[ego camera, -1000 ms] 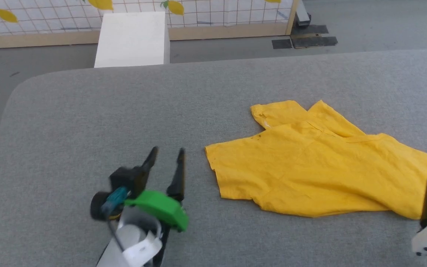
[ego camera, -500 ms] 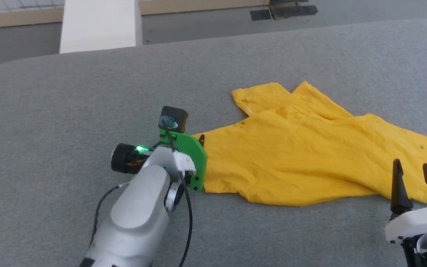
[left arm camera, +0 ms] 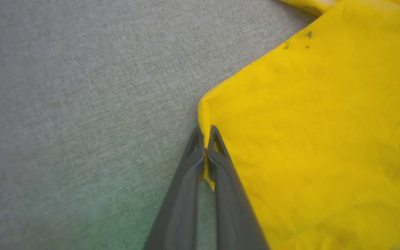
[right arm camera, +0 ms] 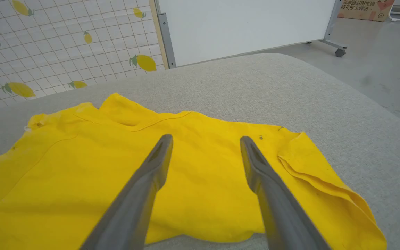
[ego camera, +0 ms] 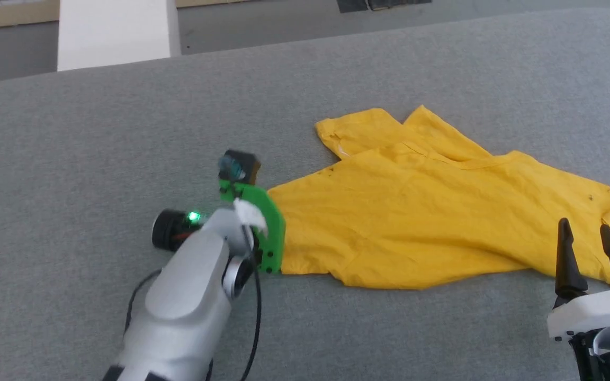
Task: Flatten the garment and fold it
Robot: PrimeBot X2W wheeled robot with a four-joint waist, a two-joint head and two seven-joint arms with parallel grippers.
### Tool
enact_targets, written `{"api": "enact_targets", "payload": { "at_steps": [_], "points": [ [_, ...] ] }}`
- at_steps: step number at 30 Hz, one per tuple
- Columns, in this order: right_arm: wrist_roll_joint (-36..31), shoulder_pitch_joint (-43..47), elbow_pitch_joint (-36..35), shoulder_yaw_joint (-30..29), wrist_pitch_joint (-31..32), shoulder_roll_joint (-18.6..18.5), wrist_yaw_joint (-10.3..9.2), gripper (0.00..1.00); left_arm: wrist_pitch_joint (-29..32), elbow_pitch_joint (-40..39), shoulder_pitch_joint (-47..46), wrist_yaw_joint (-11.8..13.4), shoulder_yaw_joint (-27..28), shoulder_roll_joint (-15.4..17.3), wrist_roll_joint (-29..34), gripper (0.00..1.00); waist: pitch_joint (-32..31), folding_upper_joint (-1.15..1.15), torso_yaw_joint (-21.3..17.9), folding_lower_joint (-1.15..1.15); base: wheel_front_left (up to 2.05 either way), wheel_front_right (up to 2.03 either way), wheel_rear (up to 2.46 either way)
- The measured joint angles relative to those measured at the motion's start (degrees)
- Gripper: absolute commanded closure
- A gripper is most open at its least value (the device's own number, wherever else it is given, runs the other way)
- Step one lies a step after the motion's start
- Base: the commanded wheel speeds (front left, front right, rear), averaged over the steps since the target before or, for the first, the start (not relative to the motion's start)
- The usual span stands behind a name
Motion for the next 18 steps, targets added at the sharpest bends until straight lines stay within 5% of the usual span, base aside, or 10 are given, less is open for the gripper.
{"api": "enact_targets", "payload": {
  "at_steps": [7,17,18],
  "points": [
    [-0.9,0.1,-1.3,-0.9,0.8,0.0,0.00,0.00,-6.7,-8.5,11.7,4.0,6.7,4.3,-4.1,1.00,-2.3,0.00,2.5,0.00,0.00,0.00,0.00],
    [-5.6,1.5,-1.2,-3.1,8.2,-0.1,0.00,0.00,-7.2,-23.6,29.3,10.6,13.5,9.7,-7.9,1.00,-4.9,0.00,7.5,0.00,0.00,0.00,0.00],
    [-6.7,1.9,-0.9,-3.0,9.9,0.0,0.00,0.00,-7.3,-24.7,30.4,10.8,13.7,9.6,-8.7,0.91,-5.0,0.00,8.0,0.00,0.00,0.00,0.00]
  ]
}}
